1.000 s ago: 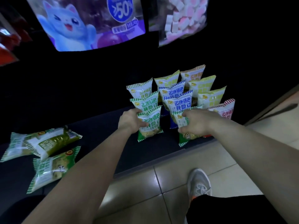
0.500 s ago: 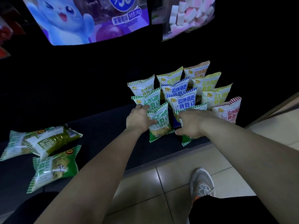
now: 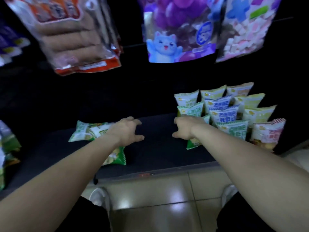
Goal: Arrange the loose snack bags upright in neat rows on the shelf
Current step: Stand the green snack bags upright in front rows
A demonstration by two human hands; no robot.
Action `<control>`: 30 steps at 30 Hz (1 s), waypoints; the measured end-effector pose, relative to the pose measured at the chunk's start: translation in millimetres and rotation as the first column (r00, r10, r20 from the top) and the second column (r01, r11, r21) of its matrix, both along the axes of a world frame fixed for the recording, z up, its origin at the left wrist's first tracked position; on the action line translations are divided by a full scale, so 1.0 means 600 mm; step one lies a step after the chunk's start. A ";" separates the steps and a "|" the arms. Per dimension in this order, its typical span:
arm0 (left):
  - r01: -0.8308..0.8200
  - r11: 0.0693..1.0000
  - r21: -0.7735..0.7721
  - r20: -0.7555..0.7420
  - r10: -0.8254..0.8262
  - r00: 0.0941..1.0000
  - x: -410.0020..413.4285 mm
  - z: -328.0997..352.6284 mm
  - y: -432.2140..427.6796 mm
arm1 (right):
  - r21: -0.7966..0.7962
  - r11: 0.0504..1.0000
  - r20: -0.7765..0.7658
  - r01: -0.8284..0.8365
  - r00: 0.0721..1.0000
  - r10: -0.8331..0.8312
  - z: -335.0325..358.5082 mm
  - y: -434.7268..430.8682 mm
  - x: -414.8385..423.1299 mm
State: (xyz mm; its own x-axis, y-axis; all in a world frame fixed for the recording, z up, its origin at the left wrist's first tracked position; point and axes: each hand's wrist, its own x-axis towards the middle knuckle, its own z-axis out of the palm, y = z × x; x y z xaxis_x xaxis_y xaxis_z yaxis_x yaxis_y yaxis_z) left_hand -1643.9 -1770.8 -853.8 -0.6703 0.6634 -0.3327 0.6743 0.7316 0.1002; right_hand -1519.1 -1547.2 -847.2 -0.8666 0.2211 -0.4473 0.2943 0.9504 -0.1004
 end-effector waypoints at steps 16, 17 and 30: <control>-0.248 0.963 -0.110 0.124 0.261 0.957 -0.033 -0.070 -0.387 | -0.138 0.938 0.011 -0.317 0.947 0.321 -0.163 -0.328 -0.207; -0.259 0.960 -0.102 0.142 0.272 0.952 -0.034 -0.078 -0.396 | -0.138 0.935 -0.002 -0.327 0.944 0.330 -0.184 -0.343 -0.225; -0.311 0.945 -0.102 0.271 0.327 0.905 -0.063 -0.122 -0.424 | -0.079 0.927 0.153 -0.366 0.915 0.374 -0.306 -0.390 -0.306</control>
State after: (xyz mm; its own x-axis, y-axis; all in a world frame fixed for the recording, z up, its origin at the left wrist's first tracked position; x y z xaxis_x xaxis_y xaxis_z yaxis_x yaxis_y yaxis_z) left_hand -1681.6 -2025.4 -927.0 -0.7171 0.4046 -0.5675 0.3538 0.9129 0.2037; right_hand -1702.6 -1781.5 -1030.6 -0.7970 -0.1267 -0.5906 -0.0616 0.9897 -0.1292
